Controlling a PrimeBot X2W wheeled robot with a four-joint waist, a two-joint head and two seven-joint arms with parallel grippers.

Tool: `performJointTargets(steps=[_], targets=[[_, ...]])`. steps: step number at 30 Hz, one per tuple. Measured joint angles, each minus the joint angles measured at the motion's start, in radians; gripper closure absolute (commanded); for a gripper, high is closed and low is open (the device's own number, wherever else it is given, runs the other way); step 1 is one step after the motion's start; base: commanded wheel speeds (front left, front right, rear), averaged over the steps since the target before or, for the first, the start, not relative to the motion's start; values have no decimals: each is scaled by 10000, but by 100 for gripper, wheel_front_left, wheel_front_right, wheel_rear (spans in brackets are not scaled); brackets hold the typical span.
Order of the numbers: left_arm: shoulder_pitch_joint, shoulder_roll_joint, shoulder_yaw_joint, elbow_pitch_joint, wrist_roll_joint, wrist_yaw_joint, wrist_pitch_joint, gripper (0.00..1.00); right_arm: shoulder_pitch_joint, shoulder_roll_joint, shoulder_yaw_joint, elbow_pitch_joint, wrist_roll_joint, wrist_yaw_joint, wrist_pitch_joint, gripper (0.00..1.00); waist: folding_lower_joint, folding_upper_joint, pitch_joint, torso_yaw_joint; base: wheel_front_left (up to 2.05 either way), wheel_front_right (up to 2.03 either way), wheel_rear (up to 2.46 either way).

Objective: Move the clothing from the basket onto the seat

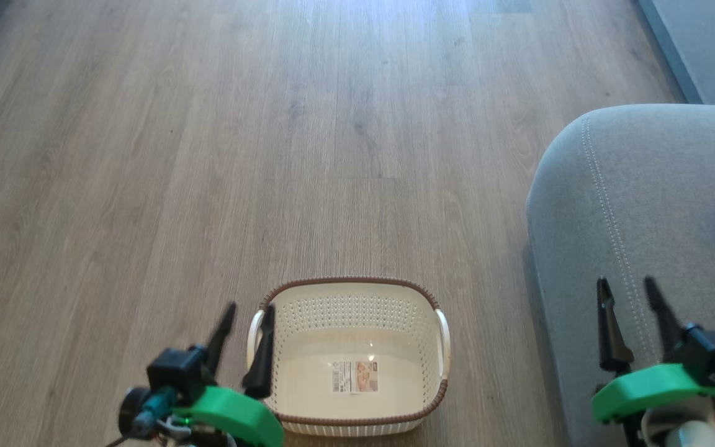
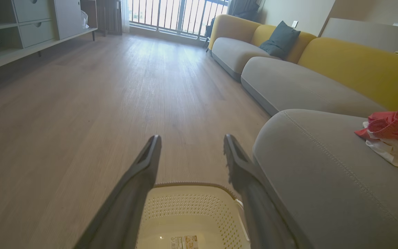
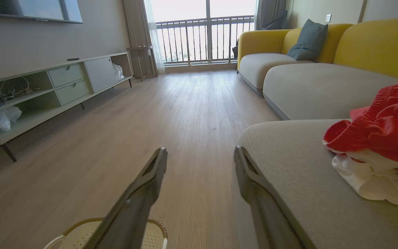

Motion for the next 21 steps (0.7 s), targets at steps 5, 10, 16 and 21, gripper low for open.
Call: performJointTargets(steps=[5,10,16,21], targets=[[405,0,-82,825,-12,-2,58,100,270,84,42,874,6,0,50,100,0,0,3,-2,0,0,0],[573,8,-58,888,-522,-13,148,100,384,86,35,1001,527,0,176,100,0,0,19,-26,0,0,0],[570,48,2,888,-1175,-100,311,100,384,88,33,991,1231,0,360,100,0,0,36,-55,0,0,0],[565,52,155,892,-1605,-144,397,100,380,88,35,974,1701,0,454,100,0,0,48,-73,0,0,0]])
